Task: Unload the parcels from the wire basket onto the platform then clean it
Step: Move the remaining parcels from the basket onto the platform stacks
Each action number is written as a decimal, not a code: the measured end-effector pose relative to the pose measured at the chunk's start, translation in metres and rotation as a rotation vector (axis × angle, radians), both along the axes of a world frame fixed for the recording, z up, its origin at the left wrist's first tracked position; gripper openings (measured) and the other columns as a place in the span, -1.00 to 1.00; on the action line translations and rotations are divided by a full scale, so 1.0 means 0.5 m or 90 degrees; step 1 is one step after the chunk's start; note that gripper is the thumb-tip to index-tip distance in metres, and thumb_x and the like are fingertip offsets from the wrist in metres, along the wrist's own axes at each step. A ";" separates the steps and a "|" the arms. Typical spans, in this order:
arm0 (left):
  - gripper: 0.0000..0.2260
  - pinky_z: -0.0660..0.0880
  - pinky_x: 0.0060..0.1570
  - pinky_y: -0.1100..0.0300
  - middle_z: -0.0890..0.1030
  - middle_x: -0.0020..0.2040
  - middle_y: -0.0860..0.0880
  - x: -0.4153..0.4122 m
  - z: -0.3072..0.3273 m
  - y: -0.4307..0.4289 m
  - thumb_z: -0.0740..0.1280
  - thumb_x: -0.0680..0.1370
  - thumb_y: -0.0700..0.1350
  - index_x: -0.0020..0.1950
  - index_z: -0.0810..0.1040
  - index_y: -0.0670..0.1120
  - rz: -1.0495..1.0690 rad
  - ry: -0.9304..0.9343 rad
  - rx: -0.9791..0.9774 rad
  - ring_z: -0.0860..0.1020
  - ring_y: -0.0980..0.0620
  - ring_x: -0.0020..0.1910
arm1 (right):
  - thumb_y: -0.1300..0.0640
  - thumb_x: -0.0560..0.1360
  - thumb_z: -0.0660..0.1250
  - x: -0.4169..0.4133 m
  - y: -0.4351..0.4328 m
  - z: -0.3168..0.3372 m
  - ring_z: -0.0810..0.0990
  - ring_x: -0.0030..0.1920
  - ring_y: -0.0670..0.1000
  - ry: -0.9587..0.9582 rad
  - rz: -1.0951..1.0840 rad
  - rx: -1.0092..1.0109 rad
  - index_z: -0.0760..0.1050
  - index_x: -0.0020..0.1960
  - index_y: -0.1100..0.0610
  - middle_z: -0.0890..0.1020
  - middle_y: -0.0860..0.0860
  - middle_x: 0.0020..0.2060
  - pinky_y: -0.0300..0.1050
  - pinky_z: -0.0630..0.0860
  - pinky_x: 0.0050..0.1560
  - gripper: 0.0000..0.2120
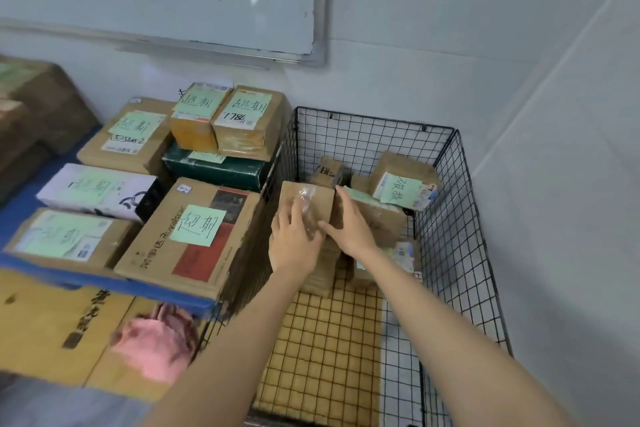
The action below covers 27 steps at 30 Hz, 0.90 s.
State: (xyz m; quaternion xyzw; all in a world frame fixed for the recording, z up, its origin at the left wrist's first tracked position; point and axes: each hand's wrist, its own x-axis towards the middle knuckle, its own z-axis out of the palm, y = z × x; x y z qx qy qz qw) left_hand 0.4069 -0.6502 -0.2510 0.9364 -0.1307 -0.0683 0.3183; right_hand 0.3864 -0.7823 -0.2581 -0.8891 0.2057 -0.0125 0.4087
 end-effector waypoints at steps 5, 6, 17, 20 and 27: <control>-0.26 0.35 0.39 -0.16 0.06 0.60 -0.06 -0.006 -0.020 -0.005 0.38 0.55 -0.06 0.59 0.01 0.12 0.059 0.027 -0.064 0.12 -0.17 0.54 | 0.08 0.44 0.52 0.004 0.001 -0.034 0.32 0.49 0.09 -0.029 -0.014 -0.015 -0.03 0.59 -0.12 0.31 0.03 0.53 0.23 0.39 0.39 -0.06; -0.24 0.35 0.38 -0.15 0.05 0.60 -0.06 -0.008 -0.023 -0.006 0.39 0.54 -0.06 0.59 -0.01 0.13 0.067 0.040 -0.075 0.11 -0.17 0.54 | 0.10 0.44 0.52 0.004 -0.001 -0.036 0.34 0.48 0.08 -0.028 -0.014 -0.024 -0.03 0.60 -0.12 0.33 0.04 0.52 0.23 0.41 0.38 -0.05; -0.31 0.31 0.41 -0.09 0.20 0.52 -0.16 0.002 -0.036 -0.015 0.44 0.49 -0.11 0.53 0.17 -0.04 0.099 0.038 -0.050 0.21 -0.17 0.49 | 0.17 0.55 0.38 0.006 -0.020 -0.046 0.52 0.27 0.08 -0.009 -0.004 -0.055 0.05 0.59 -0.08 0.54 0.02 0.25 0.12 0.49 0.23 -0.25; -0.36 0.31 0.41 -0.10 0.24 0.51 -0.17 0.001 -0.043 -0.013 0.43 0.50 -0.11 0.50 0.20 -0.09 0.104 0.022 -0.022 0.23 -0.16 0.48 | 0.08 0.59 0.32 0.012 -0.007 -0.045 0.53 0.25 0.07 -0.034 -0.020 -0.003 0.09 0.58 -0.09 0.54 0.01 0.24 0.18 0.50 0.23 -0.35; -0.38 0.31 0.42 -0.07 0.19 0.54 -0.13 -0.008 -0.049 -0.014 0.42 0.52 -0.14 0.50 0.20 -0.11 0.107 0.016 -0.039 0.21 -0.15 0.49 | 0.05 0.46 0.50 0.015 0.013 -0.047 0.52 0.28 0.17 -0.033 -0.049 0.038 -0.03 0.59 -0.11 0.50 0.11 0.33 0.27 0.48 0.26 -0.08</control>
